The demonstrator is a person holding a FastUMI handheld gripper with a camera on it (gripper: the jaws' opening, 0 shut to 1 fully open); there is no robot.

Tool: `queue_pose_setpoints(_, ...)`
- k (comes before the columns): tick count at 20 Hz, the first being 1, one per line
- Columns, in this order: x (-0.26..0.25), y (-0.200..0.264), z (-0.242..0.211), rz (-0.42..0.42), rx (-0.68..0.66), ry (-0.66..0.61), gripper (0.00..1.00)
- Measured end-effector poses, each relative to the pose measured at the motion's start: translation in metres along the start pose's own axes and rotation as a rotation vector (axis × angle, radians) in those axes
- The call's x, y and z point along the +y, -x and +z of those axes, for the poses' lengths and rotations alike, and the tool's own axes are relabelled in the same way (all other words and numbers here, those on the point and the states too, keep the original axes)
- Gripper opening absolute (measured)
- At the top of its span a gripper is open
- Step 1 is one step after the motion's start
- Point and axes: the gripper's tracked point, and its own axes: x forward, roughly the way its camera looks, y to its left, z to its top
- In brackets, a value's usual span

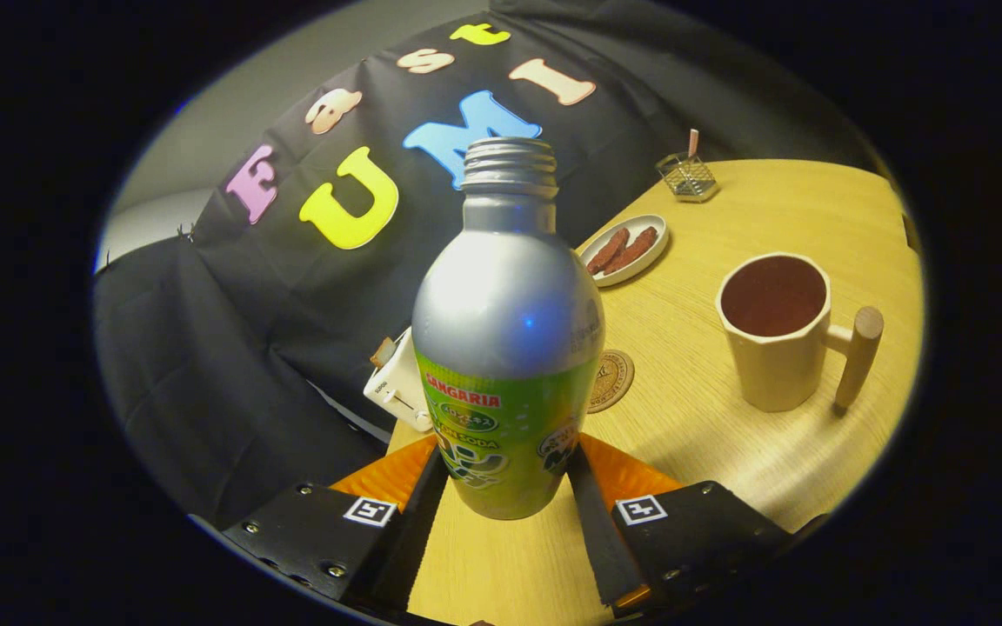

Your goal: Take the bottle from table, then pour the juice into the cup, finally place the bottle on the coaster

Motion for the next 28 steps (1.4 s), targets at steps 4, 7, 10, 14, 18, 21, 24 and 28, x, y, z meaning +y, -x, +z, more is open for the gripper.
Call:
queue_pose_setpoints(4,-0.008,-0.003,-0.003,0.023,0.041,-0.096,0.77)
queue_pose_setpoints(7,-0.011,-0.005,-0.003,0.045,0.053,-0.167,0.77)
queue_pose_setpoints(10,-0.016,-0.004,0.007,0.059,0.02,-0.262,0.77)
queue_pose_setpoints(14,-0.032,-0.004,0.018,0.041,-0.029,-0.418,0.77)
queue_pose_setpoints(18,-0.045,0.0,0.027,0.025,-0.044,-0.509,0.77)
queue_pose_setpoints(21,-0.039,0.0,0.029,0.049,-0.029,-0.591,0.77)
queue_pose_setpoints(24,-0.031,-0.005,0.025,0.074,0.017,-0.659,0.77)
queue_pose_setpoints(28,-0.02,-0.005,0.026,0.102,0.049,-0.756,0.77)
